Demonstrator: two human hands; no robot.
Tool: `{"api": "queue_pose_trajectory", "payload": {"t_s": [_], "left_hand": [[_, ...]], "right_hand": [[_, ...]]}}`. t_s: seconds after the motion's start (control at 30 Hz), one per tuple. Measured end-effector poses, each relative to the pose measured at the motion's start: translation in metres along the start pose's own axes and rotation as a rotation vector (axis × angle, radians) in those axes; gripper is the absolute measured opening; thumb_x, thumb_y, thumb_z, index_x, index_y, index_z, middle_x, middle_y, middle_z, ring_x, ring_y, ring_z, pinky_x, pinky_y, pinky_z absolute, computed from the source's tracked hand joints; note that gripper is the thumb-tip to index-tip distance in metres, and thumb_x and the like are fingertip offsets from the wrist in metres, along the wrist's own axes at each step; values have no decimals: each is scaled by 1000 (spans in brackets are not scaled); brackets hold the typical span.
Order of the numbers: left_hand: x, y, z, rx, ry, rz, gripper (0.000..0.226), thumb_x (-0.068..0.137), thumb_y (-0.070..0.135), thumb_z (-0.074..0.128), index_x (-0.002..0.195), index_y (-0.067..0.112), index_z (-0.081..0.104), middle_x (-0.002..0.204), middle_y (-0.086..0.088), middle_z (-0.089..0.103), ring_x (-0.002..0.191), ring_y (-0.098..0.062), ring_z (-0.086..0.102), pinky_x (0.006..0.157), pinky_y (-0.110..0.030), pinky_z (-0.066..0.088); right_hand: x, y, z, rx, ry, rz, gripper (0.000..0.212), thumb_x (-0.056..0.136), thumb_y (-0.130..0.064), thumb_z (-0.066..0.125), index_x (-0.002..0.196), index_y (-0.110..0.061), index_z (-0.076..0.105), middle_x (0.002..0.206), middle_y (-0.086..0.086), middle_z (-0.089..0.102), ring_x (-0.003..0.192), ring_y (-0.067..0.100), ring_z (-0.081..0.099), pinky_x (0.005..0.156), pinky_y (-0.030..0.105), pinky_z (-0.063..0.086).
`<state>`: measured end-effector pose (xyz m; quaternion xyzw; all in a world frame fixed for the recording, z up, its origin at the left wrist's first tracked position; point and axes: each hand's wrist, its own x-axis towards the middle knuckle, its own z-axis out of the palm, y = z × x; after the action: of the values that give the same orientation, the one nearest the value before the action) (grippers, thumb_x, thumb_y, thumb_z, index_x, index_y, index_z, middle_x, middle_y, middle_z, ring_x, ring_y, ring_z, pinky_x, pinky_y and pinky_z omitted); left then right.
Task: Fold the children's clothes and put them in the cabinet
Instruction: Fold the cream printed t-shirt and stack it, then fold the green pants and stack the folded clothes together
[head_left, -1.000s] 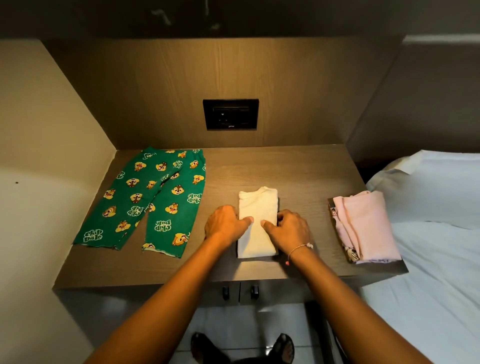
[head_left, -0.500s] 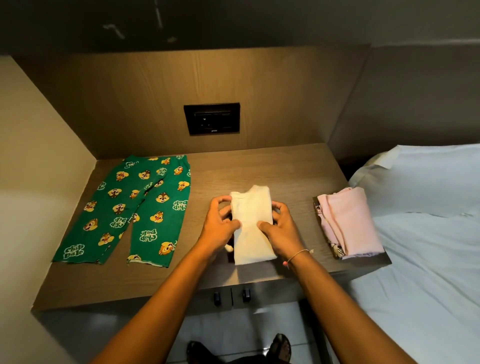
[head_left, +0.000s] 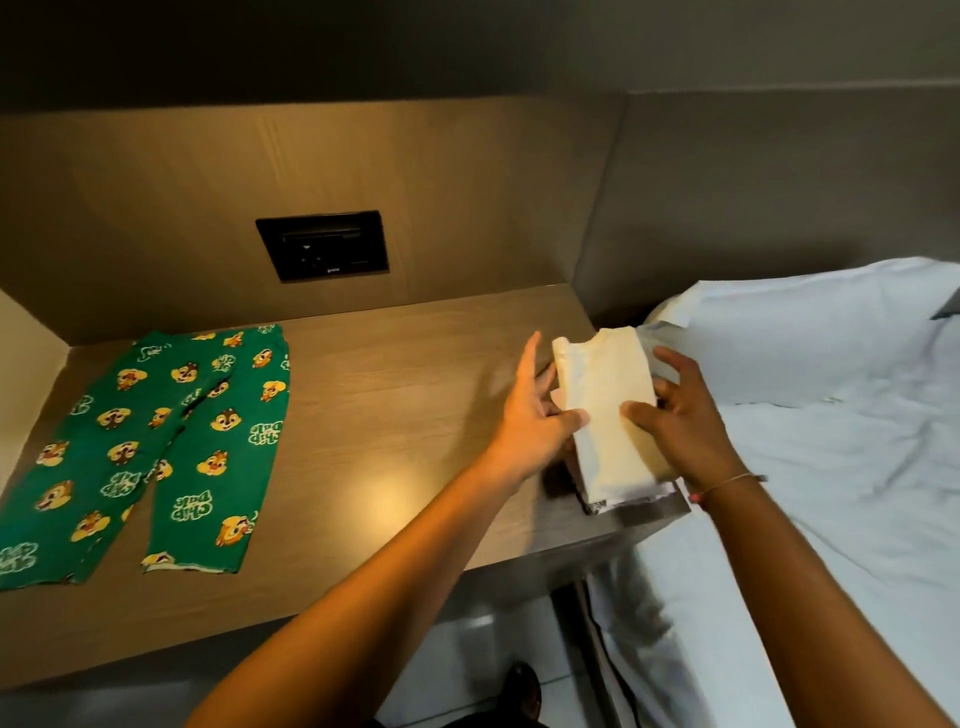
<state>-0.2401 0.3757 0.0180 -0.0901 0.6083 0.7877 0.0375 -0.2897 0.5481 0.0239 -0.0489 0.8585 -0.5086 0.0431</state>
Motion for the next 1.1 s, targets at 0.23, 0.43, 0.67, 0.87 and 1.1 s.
{"api": "queue_pose_trajectory", "payload": {"t_s": [0.23,0.43,0.67,0.87,1.1], "left_hand": [[28,-37,25,690,57,-32,101,84,10,73,154,31,3,160,-3,23,135,-34,42,108,-53,41],[35,-60,-2,1353,-171,394,103,77,82,41,153,31,-4,164,6,-10,149,-17,-14,115,-43,-6],[59,-70,-10,1603,-415,245,119,71,91,35,153,20,-13,162,-1,-19,147,-22,-22,119,-48,-13],[57,-70,-8,1637,-402,251,117,72,90,33,153,19,-12,162,-2,-18,148,-21,-21,119,-51,-9],[19,-45,-38,1374,-157,328,92,86,79,25,155,24,-4,163,3,-11,148,-15,-19,120,-45,-10]], "right_hand": [[12,46,-5,-224,-35,109,63,89,-27,66,142,-26,31,143,10,48,120,34,54,97,46,47],[21,60,-24,-529,-17,-355,68,92,-50,50,149,-23,25,155,5,32,138,29,39,108,47,36],[34,101,1,-695,-336,-253,62,102,-37,27,151,-23,-9,163,-1,-8,150,22,-3,121,47,1],[37,105,3,-642,-346,-227,68,89,-65,4,147,-32,-11,163,-1,-5,149,17,-1,121,44,-2],[36,66,-3,-859,-226,-286,66,98,-50,20,152,-25,-8,163,-1,-8,149,23,-8,118,49,-7]]}}
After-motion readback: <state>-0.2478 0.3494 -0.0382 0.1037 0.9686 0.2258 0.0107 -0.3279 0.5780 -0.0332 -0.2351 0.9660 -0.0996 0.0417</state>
